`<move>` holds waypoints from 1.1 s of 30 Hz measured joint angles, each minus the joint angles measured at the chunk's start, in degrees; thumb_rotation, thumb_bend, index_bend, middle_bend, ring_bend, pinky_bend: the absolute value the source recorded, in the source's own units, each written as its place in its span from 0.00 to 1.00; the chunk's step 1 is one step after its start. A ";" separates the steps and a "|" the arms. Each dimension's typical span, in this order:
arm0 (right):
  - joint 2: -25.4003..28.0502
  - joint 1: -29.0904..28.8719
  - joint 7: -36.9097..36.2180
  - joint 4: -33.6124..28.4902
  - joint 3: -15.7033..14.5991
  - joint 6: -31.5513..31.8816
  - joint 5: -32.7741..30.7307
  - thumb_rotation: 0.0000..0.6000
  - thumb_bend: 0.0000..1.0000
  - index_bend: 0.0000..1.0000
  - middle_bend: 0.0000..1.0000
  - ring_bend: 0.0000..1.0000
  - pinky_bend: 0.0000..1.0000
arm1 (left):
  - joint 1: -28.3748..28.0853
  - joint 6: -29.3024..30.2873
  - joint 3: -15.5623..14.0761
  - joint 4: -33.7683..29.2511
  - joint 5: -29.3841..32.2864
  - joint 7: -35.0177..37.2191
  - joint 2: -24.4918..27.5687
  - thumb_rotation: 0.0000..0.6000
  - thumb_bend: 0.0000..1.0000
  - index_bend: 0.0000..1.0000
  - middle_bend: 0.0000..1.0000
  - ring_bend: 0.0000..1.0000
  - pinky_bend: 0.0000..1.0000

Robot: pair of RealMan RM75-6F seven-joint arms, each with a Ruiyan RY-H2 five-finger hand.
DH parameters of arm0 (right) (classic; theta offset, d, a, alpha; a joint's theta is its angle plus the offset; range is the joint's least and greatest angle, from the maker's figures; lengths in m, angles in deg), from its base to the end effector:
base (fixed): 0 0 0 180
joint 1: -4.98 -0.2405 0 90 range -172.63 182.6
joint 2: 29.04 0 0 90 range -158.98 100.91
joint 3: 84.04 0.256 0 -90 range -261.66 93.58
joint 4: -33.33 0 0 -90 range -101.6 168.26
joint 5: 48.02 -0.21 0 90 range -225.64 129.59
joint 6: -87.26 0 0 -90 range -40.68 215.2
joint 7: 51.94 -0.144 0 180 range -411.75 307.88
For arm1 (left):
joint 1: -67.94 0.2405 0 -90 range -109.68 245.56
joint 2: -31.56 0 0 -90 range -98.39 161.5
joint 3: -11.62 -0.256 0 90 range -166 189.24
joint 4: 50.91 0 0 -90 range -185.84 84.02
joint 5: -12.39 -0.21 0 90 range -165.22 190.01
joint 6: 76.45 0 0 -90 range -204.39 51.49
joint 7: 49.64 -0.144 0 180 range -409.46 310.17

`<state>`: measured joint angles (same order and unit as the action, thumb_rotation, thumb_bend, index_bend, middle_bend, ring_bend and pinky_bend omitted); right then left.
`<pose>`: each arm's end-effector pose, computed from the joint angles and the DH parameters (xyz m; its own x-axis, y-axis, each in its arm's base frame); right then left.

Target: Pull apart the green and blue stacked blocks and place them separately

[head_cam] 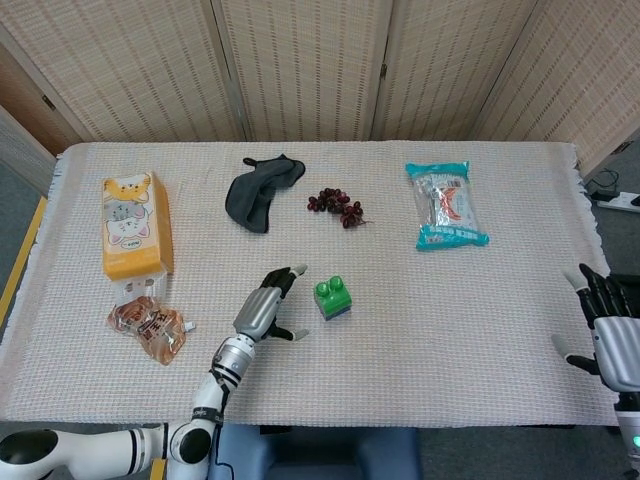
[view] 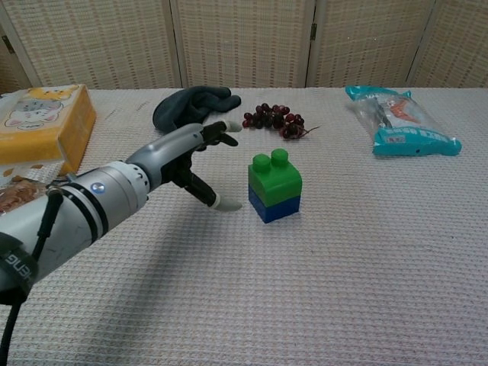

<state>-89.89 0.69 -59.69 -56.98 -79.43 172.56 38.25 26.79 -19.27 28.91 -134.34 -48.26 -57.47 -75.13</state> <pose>-0.3198 -0.1850 0.1861 0.3536 0.0338 0.9348 -0.9352 -0.0060 0.3540 -0.0791 0.3131 -0.0849 -0.0723 0.4084 0.9099 0.9599 -0.2192 0.1747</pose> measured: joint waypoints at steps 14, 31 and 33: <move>1.45 -0.30 -4.80 1.05 0.51 -1.08 -1.09 1.00 0.33 0.00 0.00 0.00 0.00 | -5.54 -1.95 2.97 12.97 0.14 2.15 -8.17 1.00 0.19 0.00 0.15 0.00 0.00; 2.05 0.58 -5.74 1.09 0.64 -0.09 -1.71 1.00 0.33 0.00 0.00 0.00 0.00 | -7.76 -2.59 3.48 19.05 -2.48 7.28 -12.78 1.00 0.20 0.00 0.14 0.00 0.00; 2.15 0.71 -5.95 1.12 0.57 0.02 -1.64 1.00 0.33 0.00 0.00 0.00 0.00 | -8.12 -2.37 3.72 19.86 -2.77 7.56 -13.54 1.00 0.20 0.00 0.14 0.00 0.00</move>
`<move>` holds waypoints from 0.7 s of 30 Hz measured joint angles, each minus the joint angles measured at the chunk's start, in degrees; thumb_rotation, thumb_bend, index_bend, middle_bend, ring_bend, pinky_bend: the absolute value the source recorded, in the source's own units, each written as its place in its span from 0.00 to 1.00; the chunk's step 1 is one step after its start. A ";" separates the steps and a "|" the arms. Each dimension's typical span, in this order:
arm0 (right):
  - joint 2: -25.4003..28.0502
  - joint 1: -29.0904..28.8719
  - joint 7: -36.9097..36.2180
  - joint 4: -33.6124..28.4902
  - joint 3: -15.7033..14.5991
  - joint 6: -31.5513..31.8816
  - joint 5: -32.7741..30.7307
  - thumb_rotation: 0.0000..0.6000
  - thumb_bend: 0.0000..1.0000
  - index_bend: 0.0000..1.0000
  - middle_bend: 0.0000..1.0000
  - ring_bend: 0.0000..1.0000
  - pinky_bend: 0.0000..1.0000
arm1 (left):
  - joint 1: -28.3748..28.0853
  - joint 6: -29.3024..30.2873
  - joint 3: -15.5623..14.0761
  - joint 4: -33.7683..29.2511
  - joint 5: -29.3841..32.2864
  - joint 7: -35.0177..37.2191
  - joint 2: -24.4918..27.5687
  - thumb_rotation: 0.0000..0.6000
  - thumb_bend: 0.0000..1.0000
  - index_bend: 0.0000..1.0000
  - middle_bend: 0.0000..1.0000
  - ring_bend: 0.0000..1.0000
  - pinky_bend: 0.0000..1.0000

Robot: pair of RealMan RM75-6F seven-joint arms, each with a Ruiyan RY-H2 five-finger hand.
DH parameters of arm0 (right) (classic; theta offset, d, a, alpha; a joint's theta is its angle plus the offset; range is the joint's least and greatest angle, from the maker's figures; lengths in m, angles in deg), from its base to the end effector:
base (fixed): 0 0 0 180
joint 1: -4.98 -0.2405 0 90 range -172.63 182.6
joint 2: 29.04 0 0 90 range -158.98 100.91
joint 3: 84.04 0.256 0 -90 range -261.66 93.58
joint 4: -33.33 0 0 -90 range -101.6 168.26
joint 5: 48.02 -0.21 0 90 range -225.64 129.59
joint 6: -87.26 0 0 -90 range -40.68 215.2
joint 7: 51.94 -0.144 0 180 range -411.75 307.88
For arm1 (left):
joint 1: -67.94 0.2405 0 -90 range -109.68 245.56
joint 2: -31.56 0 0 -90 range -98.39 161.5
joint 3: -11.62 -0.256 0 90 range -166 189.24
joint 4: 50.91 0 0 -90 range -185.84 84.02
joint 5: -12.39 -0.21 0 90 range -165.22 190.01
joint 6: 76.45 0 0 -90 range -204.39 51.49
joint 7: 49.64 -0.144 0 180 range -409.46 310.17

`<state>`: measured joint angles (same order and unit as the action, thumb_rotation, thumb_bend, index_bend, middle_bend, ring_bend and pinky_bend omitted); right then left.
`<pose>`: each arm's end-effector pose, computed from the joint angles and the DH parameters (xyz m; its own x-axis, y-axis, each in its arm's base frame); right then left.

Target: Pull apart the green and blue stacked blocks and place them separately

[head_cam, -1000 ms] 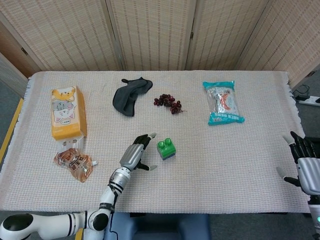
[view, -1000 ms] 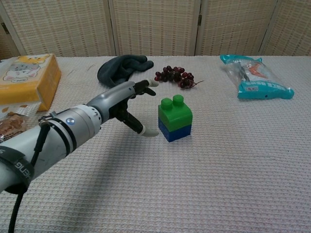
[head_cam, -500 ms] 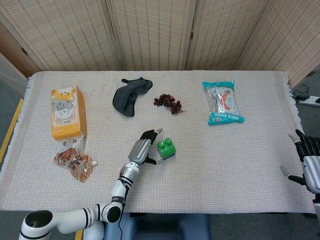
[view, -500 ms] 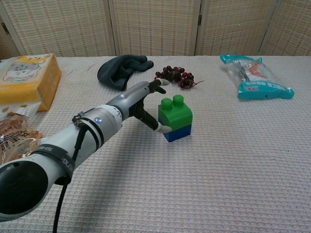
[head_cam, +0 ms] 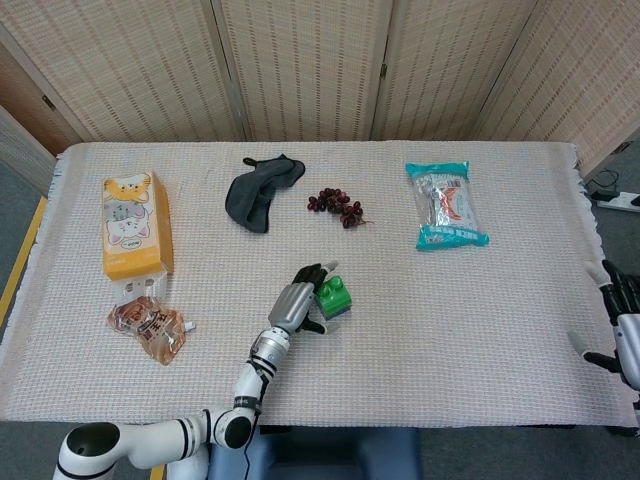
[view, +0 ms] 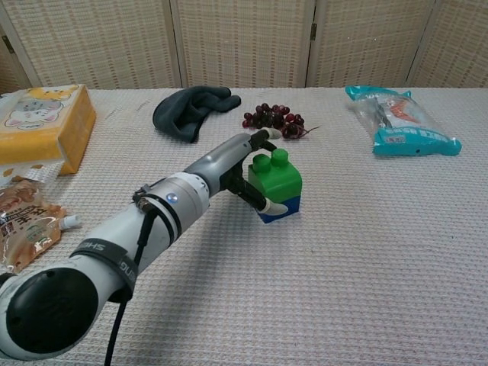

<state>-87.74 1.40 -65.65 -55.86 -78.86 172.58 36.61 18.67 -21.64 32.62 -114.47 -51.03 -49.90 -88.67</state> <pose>-0.3300 -0.1833 0.2046 0.3066 0.0505 0.9505 -0.9518 0.0303 0.3054 -0.0442 0.3332 -0.1379 -0.1063 0.3998 0.9104 0.9461 -0.2411 0.2164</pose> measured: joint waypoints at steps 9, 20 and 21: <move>0.57 0.59 -1.71 0.36 -0.10 0.85 0.50 1.00 0.33 0.00 0.00 0.00 0.00 | -2.17 0.29 2.13 8.36 -0.03 1.59 -3.92 1.00 0.20 0.00 0.14 0.00 0.00; 0.44 0.30 -1.48 0.54 0.04 0.21 0.23 1.00 0.33 0.00 0.00 0.00 0.00 | -3.31 1.01 2.64 13.12 -2.33 5.41 -5.92 1.00 0.20 0.00 0.21 0.01 0.00; 0.41 0.26 -1.34 0.50 0.02 0.13 0.24 1.00 0.33 0.00 0.00 0.00 0.00 | -3.18 1.05 2.62 12.72 -2.32 5.31 -5.70 1.00 0.20 0.01 0.22 0.01 0.00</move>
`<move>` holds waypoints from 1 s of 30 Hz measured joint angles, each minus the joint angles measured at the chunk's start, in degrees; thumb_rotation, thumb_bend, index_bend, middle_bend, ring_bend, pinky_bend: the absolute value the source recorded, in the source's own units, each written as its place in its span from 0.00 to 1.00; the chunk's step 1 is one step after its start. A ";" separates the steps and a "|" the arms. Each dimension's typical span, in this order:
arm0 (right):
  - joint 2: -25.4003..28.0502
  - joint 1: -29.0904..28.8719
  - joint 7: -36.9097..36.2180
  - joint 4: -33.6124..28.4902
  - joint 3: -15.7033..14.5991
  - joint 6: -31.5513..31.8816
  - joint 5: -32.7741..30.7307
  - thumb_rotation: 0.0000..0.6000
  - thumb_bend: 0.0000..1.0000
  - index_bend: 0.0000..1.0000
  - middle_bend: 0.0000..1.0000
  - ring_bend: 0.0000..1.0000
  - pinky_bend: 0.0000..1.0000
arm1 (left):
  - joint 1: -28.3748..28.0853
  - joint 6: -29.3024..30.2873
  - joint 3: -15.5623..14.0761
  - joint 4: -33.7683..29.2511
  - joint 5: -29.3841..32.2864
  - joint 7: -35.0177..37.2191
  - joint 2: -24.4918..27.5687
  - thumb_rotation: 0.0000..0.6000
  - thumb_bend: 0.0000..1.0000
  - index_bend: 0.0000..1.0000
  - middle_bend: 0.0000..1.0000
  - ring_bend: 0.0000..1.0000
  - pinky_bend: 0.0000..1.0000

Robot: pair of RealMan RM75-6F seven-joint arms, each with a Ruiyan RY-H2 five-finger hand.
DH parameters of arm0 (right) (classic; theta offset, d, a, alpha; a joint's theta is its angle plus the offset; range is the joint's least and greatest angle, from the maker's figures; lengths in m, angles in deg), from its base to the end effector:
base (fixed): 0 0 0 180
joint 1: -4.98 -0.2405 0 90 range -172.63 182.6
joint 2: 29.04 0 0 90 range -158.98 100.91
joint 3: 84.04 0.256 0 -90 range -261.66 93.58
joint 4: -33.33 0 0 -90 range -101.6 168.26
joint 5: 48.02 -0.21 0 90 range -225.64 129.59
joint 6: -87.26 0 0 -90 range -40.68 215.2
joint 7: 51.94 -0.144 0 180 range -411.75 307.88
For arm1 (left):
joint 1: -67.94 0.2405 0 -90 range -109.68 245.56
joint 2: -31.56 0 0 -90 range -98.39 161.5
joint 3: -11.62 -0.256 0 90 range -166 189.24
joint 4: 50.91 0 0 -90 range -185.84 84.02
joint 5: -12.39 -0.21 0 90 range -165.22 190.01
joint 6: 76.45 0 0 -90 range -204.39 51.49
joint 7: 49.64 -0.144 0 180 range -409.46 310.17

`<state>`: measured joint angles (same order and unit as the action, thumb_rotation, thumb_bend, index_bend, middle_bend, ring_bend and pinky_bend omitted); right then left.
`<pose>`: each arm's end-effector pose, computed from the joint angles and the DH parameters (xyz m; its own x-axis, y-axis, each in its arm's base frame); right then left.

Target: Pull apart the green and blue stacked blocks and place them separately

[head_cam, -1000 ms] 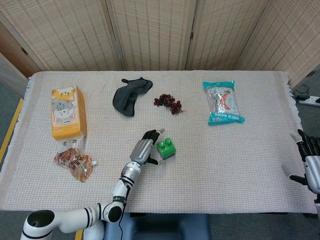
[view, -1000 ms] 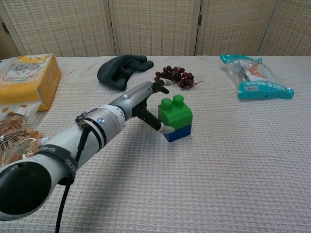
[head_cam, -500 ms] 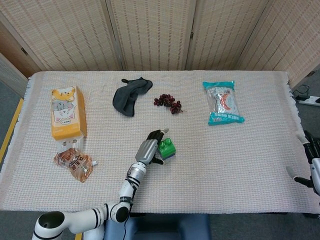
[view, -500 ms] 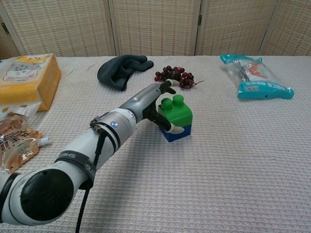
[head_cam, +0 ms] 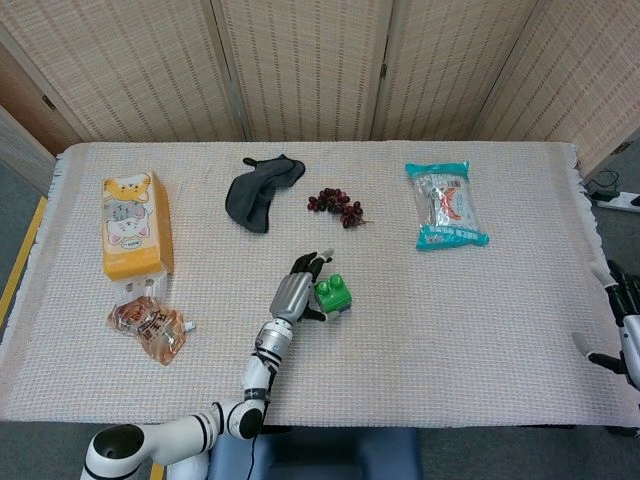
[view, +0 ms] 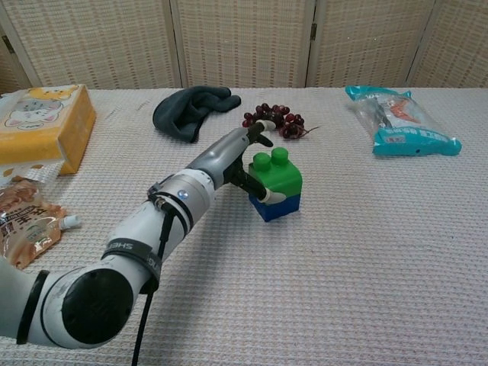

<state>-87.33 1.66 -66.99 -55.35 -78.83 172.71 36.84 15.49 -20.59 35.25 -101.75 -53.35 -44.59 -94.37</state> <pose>-0.3320 -0.1820 0.2083 0.3000 0.0526 0.9525 -0.9538 0.0299 0.2988 -0.0468 0.3522 -0.1488 -0.1245 0.3246 0.9376 0.9527 -0.2248 0.2044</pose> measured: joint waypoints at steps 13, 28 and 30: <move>-0.17 -0.18 0.57 -0.25 -0.01 -0.14 0.21 1.00 0.33 0.00 0.00 0.00 0.00 | 0.94 -1.12 0.02 -2.12 2.08 -3.74 1.23 1.00 0.20 0.08 0.31 0.04 0.00; -0.34 -0.37 0.95 -0.22 0.02 -0.56 -0.02 1.00 0.33 0.00 0.00 0.00 0.00 | 1.63 0.56 0.25 -2.29 1.23 -2.26 1.32 1.00 0.20 0.21 0.42 0.09 0.00; -0.36 -0.41 1.00 -0.20 0.03 -0.66 -0.09 1.00 0.33 0.00 0.00 0.00 0.00 | 1.75 0.64 0.29 -2.58 1.19 -2.01 1.42 1.00 0.20 0.23 0.42 0.09 0.00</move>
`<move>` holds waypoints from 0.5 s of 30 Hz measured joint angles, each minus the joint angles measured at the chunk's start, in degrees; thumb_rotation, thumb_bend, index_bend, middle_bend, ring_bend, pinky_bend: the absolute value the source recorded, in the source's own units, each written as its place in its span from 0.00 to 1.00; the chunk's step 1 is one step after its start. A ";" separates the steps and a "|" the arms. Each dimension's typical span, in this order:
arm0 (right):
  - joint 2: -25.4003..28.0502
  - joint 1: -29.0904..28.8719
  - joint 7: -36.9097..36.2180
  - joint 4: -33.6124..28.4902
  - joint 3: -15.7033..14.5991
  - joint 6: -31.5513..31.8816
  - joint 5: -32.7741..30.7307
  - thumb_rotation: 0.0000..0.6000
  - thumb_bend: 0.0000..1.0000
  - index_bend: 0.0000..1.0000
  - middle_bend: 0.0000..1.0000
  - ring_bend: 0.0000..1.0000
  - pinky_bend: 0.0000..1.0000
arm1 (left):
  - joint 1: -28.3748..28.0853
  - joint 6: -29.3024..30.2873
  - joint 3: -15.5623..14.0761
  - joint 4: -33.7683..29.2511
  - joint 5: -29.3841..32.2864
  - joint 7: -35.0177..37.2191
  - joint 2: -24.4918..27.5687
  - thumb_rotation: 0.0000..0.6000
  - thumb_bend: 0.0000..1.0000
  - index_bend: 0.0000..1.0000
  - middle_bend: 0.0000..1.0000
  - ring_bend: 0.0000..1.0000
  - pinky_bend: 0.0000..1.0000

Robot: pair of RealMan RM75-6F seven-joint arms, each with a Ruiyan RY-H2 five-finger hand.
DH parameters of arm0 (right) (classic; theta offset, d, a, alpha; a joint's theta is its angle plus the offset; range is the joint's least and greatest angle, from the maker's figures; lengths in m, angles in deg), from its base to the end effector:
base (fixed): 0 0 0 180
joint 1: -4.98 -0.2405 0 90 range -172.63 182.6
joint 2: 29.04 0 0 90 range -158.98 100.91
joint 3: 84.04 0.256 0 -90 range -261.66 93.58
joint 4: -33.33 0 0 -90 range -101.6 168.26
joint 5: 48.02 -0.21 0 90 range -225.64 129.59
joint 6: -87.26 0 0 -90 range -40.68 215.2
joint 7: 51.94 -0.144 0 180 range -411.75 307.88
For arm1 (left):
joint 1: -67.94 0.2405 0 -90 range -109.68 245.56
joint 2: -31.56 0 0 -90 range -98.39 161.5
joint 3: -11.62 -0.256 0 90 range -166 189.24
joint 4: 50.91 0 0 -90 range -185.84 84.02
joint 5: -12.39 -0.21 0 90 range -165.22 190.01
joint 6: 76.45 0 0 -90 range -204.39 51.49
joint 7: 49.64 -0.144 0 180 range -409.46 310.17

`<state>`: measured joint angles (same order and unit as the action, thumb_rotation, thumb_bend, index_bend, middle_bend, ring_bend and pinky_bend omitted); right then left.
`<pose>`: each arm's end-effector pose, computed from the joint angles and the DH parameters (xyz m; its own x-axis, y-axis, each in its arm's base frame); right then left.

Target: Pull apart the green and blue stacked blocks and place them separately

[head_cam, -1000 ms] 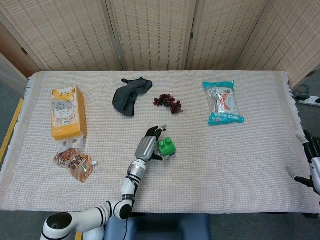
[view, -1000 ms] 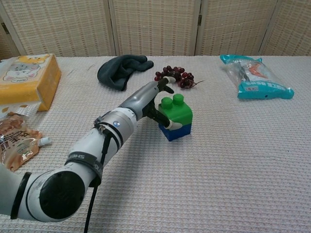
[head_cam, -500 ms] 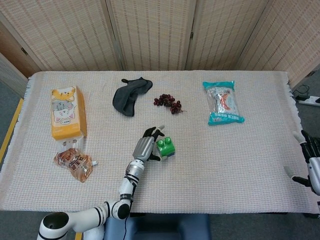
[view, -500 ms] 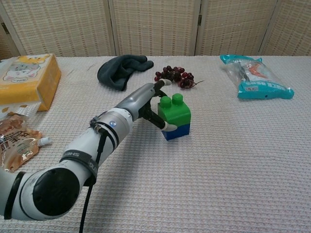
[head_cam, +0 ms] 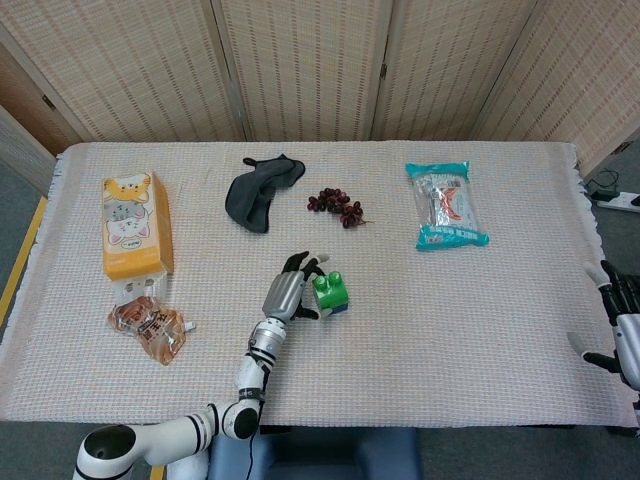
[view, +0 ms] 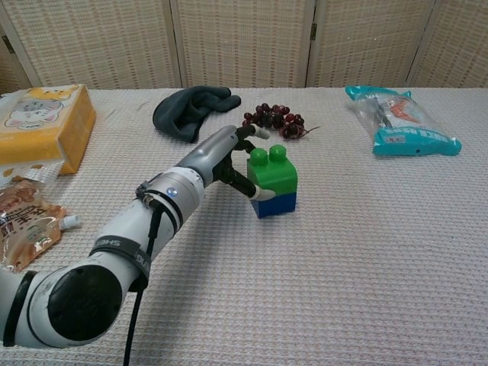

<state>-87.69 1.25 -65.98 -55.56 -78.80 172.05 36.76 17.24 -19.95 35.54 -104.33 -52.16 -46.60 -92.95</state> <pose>-0.3308 -0.1845 0.2044 0.3068 0.0433 0.9508 -0.9517 0.0275 0.3058 -0.0549 0.3527 -0.1415 -0.1316 0.3094 0.9418 0.9596 -0.1985 0.1993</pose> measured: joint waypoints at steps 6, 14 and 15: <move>-0.01 -0.03 0.18 -0.09 -0.05 -0.07 0.04 1.00 0.33 0.00 0.00 0.00 0.00 | 0.53 0.15 -0.08 -1.22 0.04 0.12 0.51 1.00 0.20 0.27 0.46 0.10 0.00; -0.03 0.04 0.30 -0.15 0.01 0.15 0.02 1.00 0.33 0.00 0.00 0.00 0.00 | 1.13 0.68 -0.17 -1.20 0.40 -0.33 0.53 1.00 0.21 0.45 0.58 0.16 0.00; -0.05 0.02 0.32 -0.14 0.00 0.10 0.02 1.00 0.33 0.00 0.00 0.00 0.00 | 1.22 1.01 -0.13 -1.10 0.35 -0.25 0.48 1.00 0.21 0.47 0.61 0.18 0.00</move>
<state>-87.74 1.27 -65.67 -55.70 -78.80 172.15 36.78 18.47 -18.94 35.41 -105.44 -51.81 -46.85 -92.47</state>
